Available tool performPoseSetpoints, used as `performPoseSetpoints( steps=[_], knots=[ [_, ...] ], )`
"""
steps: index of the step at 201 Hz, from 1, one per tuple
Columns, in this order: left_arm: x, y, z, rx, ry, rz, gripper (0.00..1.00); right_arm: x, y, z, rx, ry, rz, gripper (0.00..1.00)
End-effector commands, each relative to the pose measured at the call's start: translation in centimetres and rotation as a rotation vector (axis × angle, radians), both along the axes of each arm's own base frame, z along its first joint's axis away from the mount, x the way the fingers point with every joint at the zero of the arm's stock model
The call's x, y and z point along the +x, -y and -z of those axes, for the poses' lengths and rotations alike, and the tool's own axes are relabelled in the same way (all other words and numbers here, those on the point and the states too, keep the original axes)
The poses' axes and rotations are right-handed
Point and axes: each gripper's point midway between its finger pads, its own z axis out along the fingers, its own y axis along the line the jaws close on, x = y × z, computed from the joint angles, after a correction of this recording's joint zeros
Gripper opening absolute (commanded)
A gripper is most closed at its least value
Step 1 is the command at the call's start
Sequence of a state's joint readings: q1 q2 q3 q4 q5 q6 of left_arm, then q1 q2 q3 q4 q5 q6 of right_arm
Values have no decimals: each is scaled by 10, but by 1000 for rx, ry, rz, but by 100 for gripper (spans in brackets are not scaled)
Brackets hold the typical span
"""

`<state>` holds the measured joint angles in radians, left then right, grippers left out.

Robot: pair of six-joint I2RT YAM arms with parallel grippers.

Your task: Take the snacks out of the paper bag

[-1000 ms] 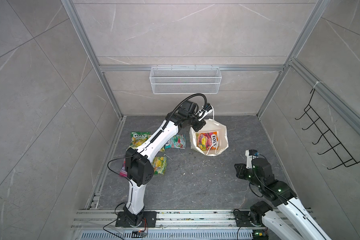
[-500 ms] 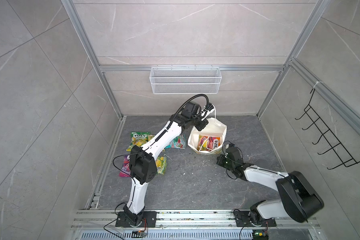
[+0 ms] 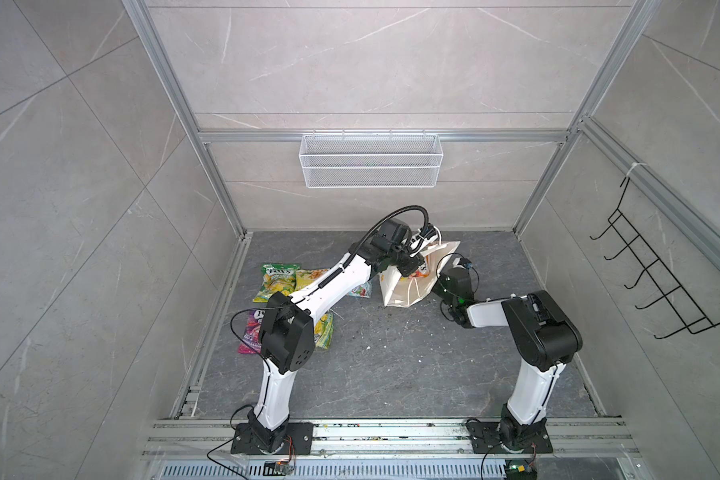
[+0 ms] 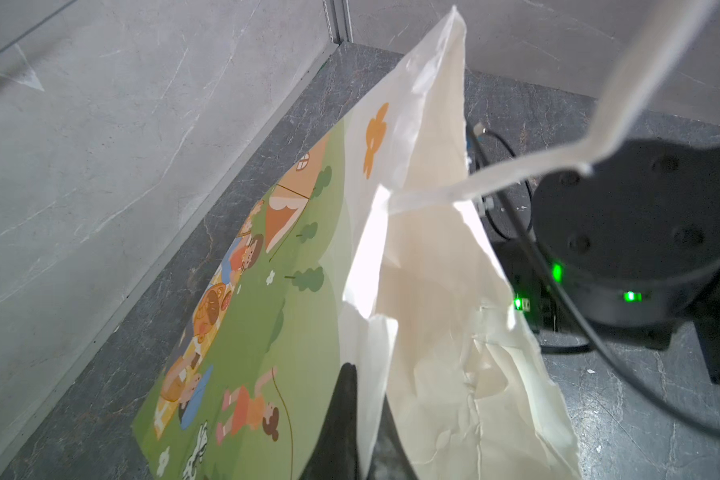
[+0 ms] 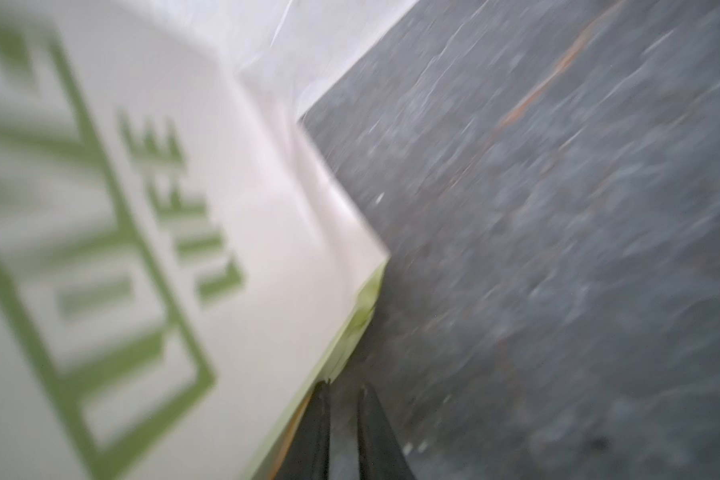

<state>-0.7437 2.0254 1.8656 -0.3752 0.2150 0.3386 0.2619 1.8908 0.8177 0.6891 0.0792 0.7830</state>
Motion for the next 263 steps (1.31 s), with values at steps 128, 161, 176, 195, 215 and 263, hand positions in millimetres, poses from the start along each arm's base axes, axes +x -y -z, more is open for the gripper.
performPoseSetpoints(
  steps=[128,161,176,195,215,263],
  knots=[
    [-12,8,-49,-253,-43,-82,0,-164,-29,-195,54,238,-454,20],
    [-14,5,-51,-261,-35,-85,0,-149,-86,-209,-20,258,-526,19],
    [-15,4,-50,-260,-32,-87,0,-132,-96,-197,-22,226,-469,16],
    [-10,-2,-55,-262,-14,-132,0,-109,-85,-160,-26,150,-314,13],
    [-9,-9,-61,-263,9,-158,0,-97,-80,-130,-53,89,-257,12],
    [-12,-20,-70,-255,62,-172,0,-112,-50,-81,-159,-55,-160,12]
  ],
)
